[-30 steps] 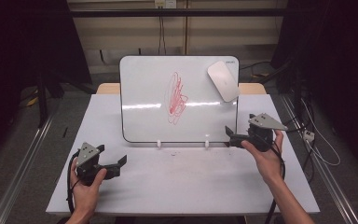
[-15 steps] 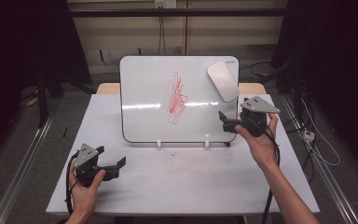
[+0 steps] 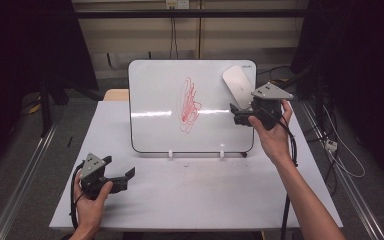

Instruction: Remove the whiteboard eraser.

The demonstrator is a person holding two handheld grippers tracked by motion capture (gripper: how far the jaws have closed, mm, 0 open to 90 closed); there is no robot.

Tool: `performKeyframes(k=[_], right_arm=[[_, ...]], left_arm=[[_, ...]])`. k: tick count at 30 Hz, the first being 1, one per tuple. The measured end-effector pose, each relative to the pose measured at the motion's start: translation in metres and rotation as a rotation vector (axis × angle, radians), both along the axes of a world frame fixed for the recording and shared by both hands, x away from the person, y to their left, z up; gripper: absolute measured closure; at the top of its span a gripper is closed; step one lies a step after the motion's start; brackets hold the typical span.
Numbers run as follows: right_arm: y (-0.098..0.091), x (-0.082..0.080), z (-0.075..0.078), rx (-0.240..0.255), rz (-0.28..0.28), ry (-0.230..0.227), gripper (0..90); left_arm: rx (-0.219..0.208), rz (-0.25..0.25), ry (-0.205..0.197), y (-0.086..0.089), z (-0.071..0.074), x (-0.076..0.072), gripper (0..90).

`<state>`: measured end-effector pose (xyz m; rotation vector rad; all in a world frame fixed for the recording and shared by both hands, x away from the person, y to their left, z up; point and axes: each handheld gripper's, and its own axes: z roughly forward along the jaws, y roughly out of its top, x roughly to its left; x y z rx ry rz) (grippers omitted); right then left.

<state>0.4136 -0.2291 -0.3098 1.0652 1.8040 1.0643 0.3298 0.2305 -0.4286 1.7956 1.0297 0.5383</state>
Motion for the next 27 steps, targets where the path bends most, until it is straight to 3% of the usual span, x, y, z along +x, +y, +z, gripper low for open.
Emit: performKeyframes(k=[4,7,9,13,14,20,27], right_arm=[[-0.001,0.005,0.003,-0.019,-0.013,0.012,3.7],[-0.005,0.011,0.006,0.001,-0.038,0.038,5.3],[-0.005,0.013,0.008,-0.047,-0.054,0.035,7.7],[-0.006,0.019,0.010,-0.070,-0.038,0.026,6.8],[-0.005,0.024,0.010,-0.113,-0.035,0.029,7.6],[0.003,0.037,0.009,-0.197,-0.036,0.030,11.1],[0.009,0.049,0.004,-0.254,-0.054,0.042,15.9]], left_arm=[[0.000,-0.003,-0.001,-0.001,0.000,0.000,5.3],[0.003,-0.006,0.001,-0.001,0.000,-0.002,5.3],[0.004,-0.004,0.002,-0.001,0.000,-0.003,5.4],[0.008,-0.004,0.001,-0.001,0.000,-0.002,5.4],[0.008,-0.005,0.001,-0.001,0.000,-0.002,5.4],[0.009,-0.003,0.002,0.000,0.000,-0.002,5.4],[0.010,-0.003,-0.001,0.000,0.000,-0.003,5.4]])
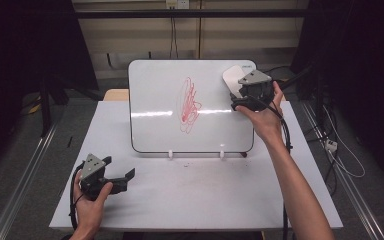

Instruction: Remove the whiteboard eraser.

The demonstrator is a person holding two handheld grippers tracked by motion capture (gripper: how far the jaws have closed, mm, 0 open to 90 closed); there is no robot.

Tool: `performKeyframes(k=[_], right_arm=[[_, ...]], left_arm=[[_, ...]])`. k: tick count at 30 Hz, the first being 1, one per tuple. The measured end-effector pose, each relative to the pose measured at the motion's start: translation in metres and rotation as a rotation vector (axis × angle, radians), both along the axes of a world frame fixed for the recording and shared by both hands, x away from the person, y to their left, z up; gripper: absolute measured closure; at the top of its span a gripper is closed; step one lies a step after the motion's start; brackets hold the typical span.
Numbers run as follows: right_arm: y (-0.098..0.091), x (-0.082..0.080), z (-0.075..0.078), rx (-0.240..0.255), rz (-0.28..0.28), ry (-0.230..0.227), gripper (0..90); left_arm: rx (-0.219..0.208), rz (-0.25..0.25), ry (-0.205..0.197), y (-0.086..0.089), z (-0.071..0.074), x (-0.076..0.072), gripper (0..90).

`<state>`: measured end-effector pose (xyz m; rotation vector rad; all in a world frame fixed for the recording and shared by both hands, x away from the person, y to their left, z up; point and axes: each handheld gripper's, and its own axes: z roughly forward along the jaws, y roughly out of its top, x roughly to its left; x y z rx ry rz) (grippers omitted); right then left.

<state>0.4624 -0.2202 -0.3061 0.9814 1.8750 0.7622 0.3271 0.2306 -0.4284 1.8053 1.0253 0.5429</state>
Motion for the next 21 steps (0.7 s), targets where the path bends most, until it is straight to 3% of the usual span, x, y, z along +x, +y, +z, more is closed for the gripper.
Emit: performKeyframes(k=[11,17,21], right_arm=[[0.003,0.011,-0.011,-0.030,-0.015,0.020,22.8],[0.010,0.015,-0.012,-0.057,-0.029,0.016,29.7],[0.010,0.015,-0.011,-0.050,-0.036,0.029,30.5]], left_arm=[[-0.002,0.001,0.002,0.000,0.000,0.000,5.4],[0.001,-0.001,0.000,0.000,0.000,0.000,5.4],[-0.004,0.000,0.005,0.000,-0.001,0.000,5.4]])
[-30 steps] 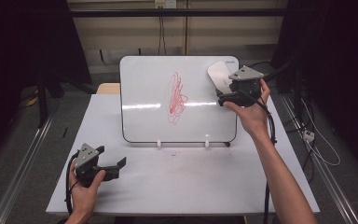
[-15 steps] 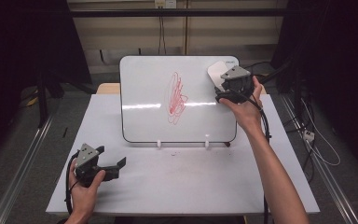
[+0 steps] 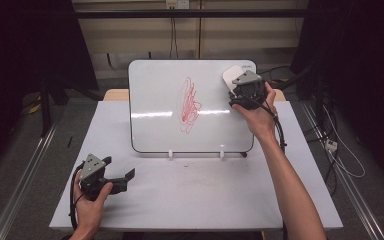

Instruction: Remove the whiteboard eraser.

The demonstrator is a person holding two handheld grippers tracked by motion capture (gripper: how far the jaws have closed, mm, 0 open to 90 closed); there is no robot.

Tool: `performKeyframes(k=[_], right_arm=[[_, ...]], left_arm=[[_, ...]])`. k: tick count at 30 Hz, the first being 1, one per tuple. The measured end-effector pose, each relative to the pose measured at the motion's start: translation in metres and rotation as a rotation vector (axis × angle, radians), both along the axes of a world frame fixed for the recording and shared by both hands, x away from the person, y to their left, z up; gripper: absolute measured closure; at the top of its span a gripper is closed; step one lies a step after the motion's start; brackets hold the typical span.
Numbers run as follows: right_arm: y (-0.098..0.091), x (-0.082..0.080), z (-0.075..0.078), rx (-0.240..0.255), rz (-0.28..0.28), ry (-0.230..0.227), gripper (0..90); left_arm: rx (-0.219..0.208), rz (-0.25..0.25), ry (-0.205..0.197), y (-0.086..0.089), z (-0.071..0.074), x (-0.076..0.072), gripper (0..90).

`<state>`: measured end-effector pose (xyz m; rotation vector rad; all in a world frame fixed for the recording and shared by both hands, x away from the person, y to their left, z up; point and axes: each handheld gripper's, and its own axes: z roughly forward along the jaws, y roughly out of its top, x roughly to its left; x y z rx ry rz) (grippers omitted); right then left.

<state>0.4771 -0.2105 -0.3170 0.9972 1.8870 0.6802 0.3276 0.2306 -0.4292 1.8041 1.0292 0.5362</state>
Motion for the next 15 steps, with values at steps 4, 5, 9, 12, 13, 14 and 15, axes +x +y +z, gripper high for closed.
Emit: performKeyframes(k=[4,5,9,12,13,14,15], right_arm=[[0.0007,0.0005,0.0011,0.005,-0.009,0.010,31.0],[0.0007,0.0005,0.0011,0.005,-0.009,0.010,31.0],[-0.0006,0.0012,0.0033,0.017,-0.007,0.028,31.4],[-0.0026,0.0021,0.0050,0.027,0.002,0.041,31.4],[-0.0032,0.0021,0.0057,0.030,0.004,0.047,31.5],[-0.0035,0.0021,0.0062,0.034,0.005,0.049,31.5],[-0.0040,0.0020,0.0068,0.037,0.007,0.054,31.5]], left_arm=[[0.003,0.001,-0.003,0.0004,0.0005,-0.0002,6.0],[0.004,0.002,-0.003,0.0006,0.0006,-0.0003,6.0],[0.001,0.005,0.001,0.0009,0.0000,0.0001,6.1],[0.002,0.006,0.001,0.0009,0.0003,-0.0002,6.1],[0.003,0.008,0.000,0.0009,0.0004,-0.0004,6.1],[0.005,0.014,-0.003,0.0013,0.0005,-0.0006,6.1],[0.009,0.017,-0.006,0.0021,0.0009,-0.0005,6.1]])
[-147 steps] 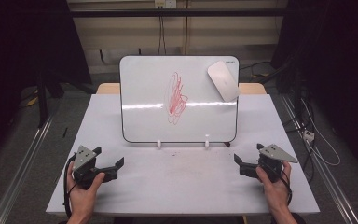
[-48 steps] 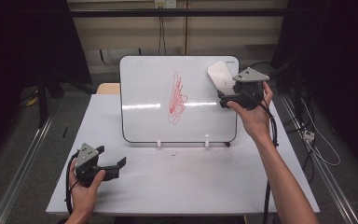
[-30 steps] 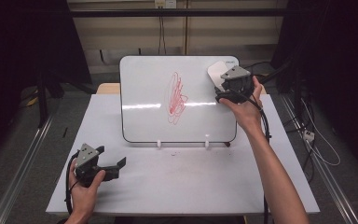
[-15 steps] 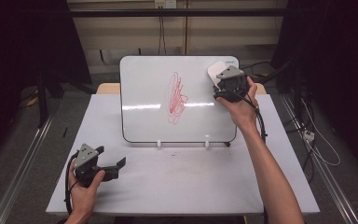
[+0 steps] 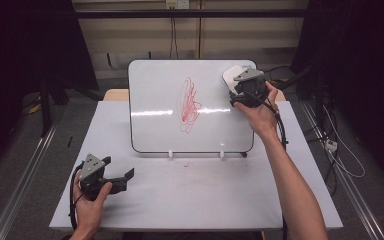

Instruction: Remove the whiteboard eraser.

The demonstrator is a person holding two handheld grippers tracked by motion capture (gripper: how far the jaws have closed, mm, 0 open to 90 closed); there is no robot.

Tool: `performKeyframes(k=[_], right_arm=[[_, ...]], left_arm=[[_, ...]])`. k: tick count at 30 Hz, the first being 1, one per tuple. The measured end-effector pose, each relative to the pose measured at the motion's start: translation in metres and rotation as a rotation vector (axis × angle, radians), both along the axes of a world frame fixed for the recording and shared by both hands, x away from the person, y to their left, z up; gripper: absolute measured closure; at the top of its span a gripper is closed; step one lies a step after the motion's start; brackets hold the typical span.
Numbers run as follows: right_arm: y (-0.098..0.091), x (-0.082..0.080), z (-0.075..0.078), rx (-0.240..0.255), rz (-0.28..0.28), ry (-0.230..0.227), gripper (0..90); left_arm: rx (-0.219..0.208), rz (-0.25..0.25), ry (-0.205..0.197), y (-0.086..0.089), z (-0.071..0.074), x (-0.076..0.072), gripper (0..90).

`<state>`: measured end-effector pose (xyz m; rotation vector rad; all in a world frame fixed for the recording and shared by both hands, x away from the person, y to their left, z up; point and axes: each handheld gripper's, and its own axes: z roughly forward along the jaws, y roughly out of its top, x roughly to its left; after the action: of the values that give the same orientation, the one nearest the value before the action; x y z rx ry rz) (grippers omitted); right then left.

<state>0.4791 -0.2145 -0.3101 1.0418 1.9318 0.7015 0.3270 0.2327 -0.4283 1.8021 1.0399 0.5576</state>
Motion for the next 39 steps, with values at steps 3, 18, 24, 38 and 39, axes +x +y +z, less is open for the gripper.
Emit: performKeyframes(k=[3,18,24,38,39], right_arm=[[-0.004,0.000,0.002,0.040,0.017,0.015,31.6],[-0.016,-0.002,0.006,0.170,0.058,0.031,31.5],[-0.015,-0.009,0.007,0.165,0.078,0.009,31.6],[-0.001,-0.029,0.013,0.184,0.139,-0.060,31.6],[0.000,-0.030,0.013,0.185,0.146,-0.061,31.6]], left_arm=[[-0.009,0.008,0.002,0.000,0.000,0.000,6.1],[-0.006,0.005,0.006,0.001,-0.001,0.000,6.0],[-0.006,0.002,0.013,0.001,-0.003,-0.001,6.0],[-0.007,0.006,0.013,0.004,-0.003,-0.002,6.0],[-0.007,0.007,0.013,0.003,-0.003,-0.002,6.0]])
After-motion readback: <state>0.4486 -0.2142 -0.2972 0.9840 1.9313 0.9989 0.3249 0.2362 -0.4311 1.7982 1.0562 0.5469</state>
